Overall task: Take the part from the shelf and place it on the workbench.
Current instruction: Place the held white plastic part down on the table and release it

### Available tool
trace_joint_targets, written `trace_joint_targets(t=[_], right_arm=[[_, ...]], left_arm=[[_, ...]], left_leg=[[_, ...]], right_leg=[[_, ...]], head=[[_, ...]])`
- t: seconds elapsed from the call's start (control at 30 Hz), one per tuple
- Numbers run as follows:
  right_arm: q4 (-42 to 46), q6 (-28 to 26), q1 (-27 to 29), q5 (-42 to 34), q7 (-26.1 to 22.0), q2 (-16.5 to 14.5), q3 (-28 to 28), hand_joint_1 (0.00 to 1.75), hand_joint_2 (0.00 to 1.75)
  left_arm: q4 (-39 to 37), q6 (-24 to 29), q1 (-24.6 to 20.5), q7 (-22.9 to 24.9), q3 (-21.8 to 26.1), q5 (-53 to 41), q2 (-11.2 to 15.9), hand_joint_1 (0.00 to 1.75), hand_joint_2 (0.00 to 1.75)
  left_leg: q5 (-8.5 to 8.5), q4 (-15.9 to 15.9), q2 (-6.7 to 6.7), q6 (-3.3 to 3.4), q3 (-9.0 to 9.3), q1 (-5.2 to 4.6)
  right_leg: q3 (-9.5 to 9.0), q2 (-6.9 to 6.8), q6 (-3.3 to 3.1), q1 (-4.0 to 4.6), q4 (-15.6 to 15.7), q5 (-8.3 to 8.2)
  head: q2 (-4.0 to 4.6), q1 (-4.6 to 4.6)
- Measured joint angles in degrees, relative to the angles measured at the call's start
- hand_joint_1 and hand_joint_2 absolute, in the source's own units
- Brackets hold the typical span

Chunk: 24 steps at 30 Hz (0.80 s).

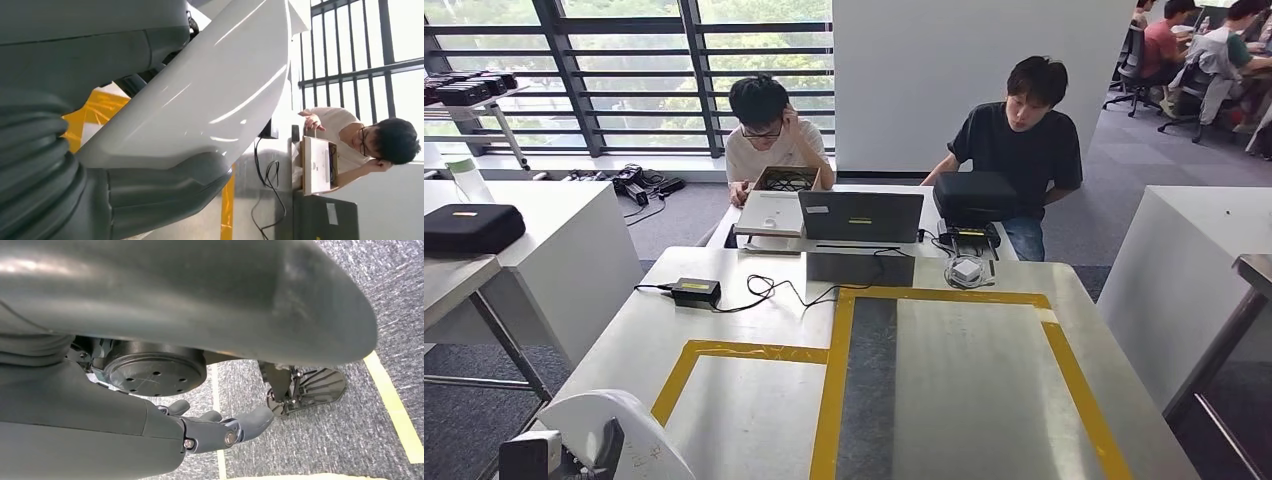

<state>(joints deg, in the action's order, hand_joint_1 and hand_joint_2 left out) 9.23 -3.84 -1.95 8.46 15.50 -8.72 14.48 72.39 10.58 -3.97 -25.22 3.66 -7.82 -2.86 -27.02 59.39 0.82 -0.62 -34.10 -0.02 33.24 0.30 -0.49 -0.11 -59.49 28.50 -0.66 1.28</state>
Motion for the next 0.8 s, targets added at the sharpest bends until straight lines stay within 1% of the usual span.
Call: trace_joint_targets(t=[0.07,0.13,0.2,0.27,0.3,0.37,0.43,0.5,0.57,0.67,0.8], right_arm=[[0.0,0.7,-0.1,0.8,0.0,0.0,-0.1,0.0,0.0],[0.0,1.4,-0.1,1.7,0.0,0.0,-0.2,0.0,0.0],[0.0,2.0,-0.1,2.3,0.0,0.0,-0.4,0.0,0.0],[0.0,2.3,-0.2,2.6,0.0,0.1,-0.5,0.0,0.0],[0.0,2.3,-0.2,2.6,0.0,0.1,-0.6,0.0,0.0],[0.0,2.2,-0.1,2.3,0.0,0.1,-0.6,0.0,0.0],[0.0,2.1,-0.2,2.1,0.0,0.1,-0.6,0.0,0.0],[0.0,2.1,-0.2,1.8,0.0,0.1,-0.6,0.0,0.0],[0.0,2.0,-0.2,1.6,0.0,0.1,-0.6,0.0,0.0],[0.0,1.7,-0.2,1.5,0.0,0.0,-0.6,0.0,0.0],[0.0,1.6,0.0,1.5,0.0,0.0,-0.5,0.0,0.0]], left_arm=[[-2.3,2.1,-2.9,-0.9,-0.7,-3.3,1.1,1.75,1.75],[-7.3,3.7,-7.8,-2.7,-0.8,-4.7,3.5,1.75,1.75],[-14.8,7.3,-15.0,-5.1,-0.7,-8.0,7.0,1.75,1.75],[-23.5,10.6,-23.4,-6.5,-0.7,-11.4,10.5,1.75,1.75],[-27.4,11.3,-27.5,-6.7,-0.7,-12.4,11.8,1.75,1.75],[-33.4,11.1,-34.4,-6.6,-0.7,-13.4,12.9,1.75,1.75],[-37.3,10.2,-39.3,-6.6,-1.0,-14.0,12.5,1.75,1.75],[-39.7,9.3,-41.9,-6.7,-1.9,-14.9,11.1,1.75,1.75],[-41.4,9.3,-43.0,-6.9,-3.3,-16.4,9.2,1.75,1.75],[-43.6,10.1,-43.4,-7.1,-5.8,-18.7,6.5,1.75,1.75],[-46.0,10.6,-43.5,-7.6,-9.0,-20.5,4.0,1.75,1.75]], left_leg=[[0.02,0.0,0.1,0.0,0.03,0.0],[0.13,0.0,0.11,-0.08,0.03,0.02],[0.33,0.0,0.11,-0.25,-0.04,0.11],[0.57,0.0,0.1,-0.44,-0.2,0.25],[0.68,0.0,0.09,-0.52,-0.29,0.3],[0.84,0.0,0.09,-0.55,-0.43,0.35],[0.9,0.0,0.11,-0.53,-0.48,0.35],[0.91,0.0,0.12,-0.51,-0.48,0.34],[0.89,0.0,0.12,-0.48,-0.5,0.32],[0.82,0.0,0.0,-0.38,-0.52,0.25],[0.76,0.0,-0.12,-0.29,-0.53,0.19]], right_leg=[[-0.07,-0.08,-0.01,-0.02,0.0,0.0],[-0.05,-0.1,-0.09,0.02,0.0,-0.07],[0.05,-0.1,-0.27,0.15,0.0,-0.25],[0.25,-0.08,-0.46,0.3,0.0,-0.5],[0.37,-0.07,-0.51,0.36,0.0,-0.6],[0.52,-0.06,-0.52,0.39,0.0,-0.77],[0.54,-0.07,-0.51,0.37,0.0,-0.82],[0.52,-0.07,-0.49,0.3,0.0,-0.83],[0.52,-0.07,-0.47,0.22,0.0,-0.84],[0.55,0.04,-0.42,0.15,0.0,-0.87],[0.6,0.13,-0.37,0.1,0.1,-0.89]], head=[[0.0,-0.02],[0.0,-0.03],[0.0,-0.03],[0.0,-0.01],[0.0,0.02],[0.0,0.05],[0.0,0.08],[0.0,0.08],[0.0,0.07],[0.0,0.04],[0.0,0.03]])
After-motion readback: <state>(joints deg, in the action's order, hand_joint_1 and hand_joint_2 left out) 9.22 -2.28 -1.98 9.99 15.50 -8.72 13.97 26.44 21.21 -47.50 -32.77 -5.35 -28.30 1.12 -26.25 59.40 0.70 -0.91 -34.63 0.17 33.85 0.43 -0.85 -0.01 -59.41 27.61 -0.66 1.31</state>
